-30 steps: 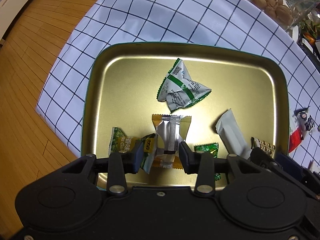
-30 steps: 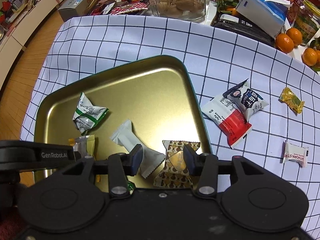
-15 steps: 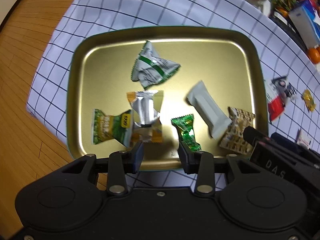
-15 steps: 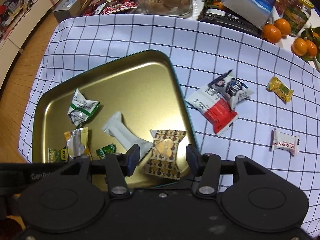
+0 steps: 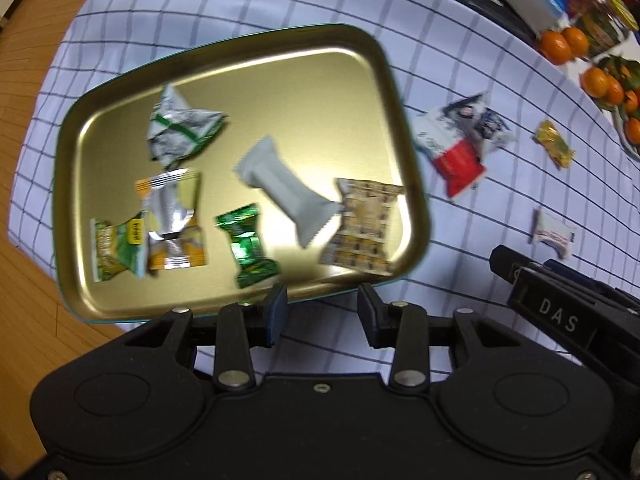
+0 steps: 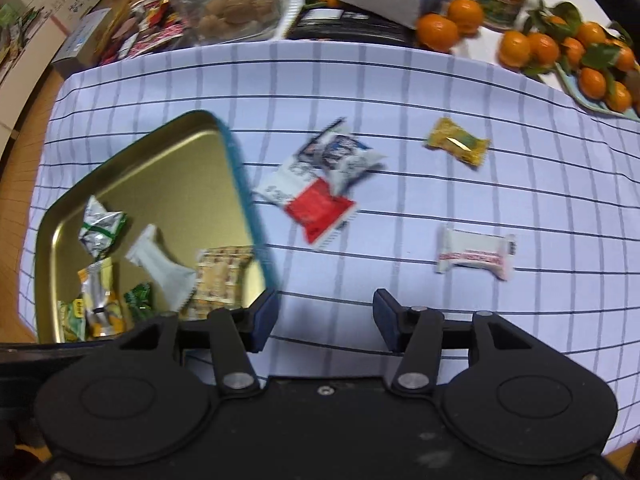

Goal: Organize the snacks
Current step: 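Move the right gripper to the white Hawthorn candy and close on it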

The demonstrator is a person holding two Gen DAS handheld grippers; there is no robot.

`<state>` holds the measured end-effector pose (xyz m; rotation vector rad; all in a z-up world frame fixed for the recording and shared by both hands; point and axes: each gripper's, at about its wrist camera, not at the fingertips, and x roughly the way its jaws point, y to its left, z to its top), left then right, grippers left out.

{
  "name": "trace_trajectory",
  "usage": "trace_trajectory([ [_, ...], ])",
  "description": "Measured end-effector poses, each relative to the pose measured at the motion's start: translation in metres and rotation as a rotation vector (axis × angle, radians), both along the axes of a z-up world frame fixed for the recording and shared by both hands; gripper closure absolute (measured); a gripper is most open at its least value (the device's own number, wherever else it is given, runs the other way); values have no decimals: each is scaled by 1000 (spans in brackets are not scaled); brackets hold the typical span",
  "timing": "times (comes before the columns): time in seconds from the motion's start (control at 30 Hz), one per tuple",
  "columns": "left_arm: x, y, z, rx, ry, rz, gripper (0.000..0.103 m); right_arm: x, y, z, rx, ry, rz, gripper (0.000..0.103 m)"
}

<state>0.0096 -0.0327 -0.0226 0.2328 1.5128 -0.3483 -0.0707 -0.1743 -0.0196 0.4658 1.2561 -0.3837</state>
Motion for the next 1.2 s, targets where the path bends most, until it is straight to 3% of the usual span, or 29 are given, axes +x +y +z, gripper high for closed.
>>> trace_trajectory([
  [0.27, -27, -49, -4, -17, -29, -122, 54, -43, -78, -10, 21, 41, -218, 48],
  [0.47, -36, -68, -15, 4, -54, -154, 54, -67, -116, -13, 78, 29, -362, 48],
  [0.67, -31, -75, -19, -5, -29, -133, 54, -59, -114, -21, 74, 30, -367, 48],
  [0.83, -23, -77, -10, -5, -69, -124, 54, -45, -106, -28, 104, 44, -333, 49],
  [1.1, -2, -67, -5, -35, -58, -51, 54, -29, -107, -43, 254, 20, -349, 49],
  [1.2, 4, -67, -6, -33, -63, -38, 54, -23, -110, -46, 244, 4, -371, 49],
])
